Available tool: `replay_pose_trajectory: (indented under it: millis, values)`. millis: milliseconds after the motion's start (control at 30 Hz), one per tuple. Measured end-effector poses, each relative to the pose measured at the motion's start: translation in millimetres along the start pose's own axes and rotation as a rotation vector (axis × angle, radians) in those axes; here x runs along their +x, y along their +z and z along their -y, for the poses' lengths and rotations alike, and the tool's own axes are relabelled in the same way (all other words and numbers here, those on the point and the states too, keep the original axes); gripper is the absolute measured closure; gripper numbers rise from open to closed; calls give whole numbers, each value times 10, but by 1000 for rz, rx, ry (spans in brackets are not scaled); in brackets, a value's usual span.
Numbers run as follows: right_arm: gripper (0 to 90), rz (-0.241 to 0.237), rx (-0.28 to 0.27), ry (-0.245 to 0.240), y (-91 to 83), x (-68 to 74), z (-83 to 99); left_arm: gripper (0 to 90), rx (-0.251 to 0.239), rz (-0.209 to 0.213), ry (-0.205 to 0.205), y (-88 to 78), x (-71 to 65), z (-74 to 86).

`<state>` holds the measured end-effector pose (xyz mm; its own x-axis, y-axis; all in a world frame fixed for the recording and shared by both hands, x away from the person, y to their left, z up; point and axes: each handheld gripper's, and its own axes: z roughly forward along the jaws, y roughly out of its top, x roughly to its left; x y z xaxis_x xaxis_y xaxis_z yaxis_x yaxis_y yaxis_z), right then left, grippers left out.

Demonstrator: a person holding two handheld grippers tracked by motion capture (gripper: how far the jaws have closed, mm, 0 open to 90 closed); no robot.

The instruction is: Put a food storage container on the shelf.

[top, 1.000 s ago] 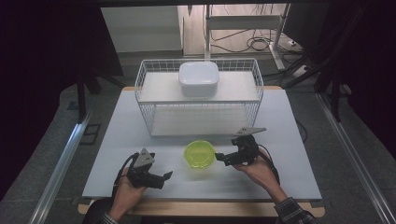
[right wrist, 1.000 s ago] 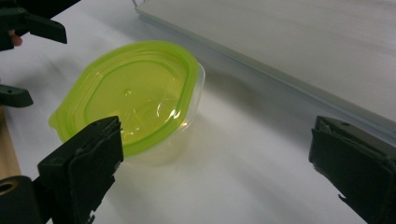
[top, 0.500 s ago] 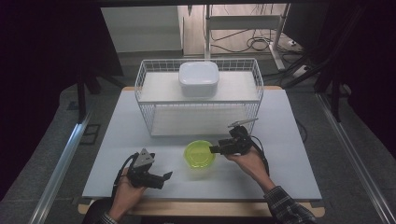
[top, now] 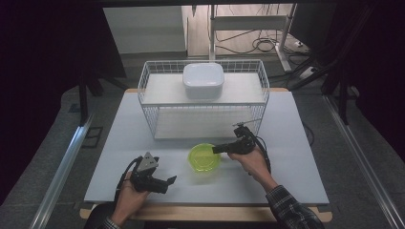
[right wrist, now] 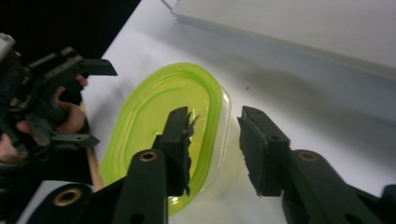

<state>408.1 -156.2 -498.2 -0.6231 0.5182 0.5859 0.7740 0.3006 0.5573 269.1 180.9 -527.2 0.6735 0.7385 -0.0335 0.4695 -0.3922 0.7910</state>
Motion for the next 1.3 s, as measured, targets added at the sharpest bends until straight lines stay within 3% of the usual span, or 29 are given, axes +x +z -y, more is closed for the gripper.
replay_pose_trajectory:
  millis: [33, 233, 400, 733, 1300]
  values:
    - [679, -27, -1, 27, 15, -27, 0, 26, 0, 1, 1, 0, -1, 0]
    - [800, -58, 13, 68, 31, -62, 9, 26, -1, 1, 3, -3, -1, -1]
    - [813, -77, 13, 80, 13, -33, 16, 27, -1, 1, 4, -2, -3, -1]
    - [817, -87, -20, 58, -97, 85, 11, 27, -18, -4, -6, -23, 12, -4]
    - [817, -97, -118, 32, -528, 321, -149, 20, -57, -16, -36, -66, 54, -5]
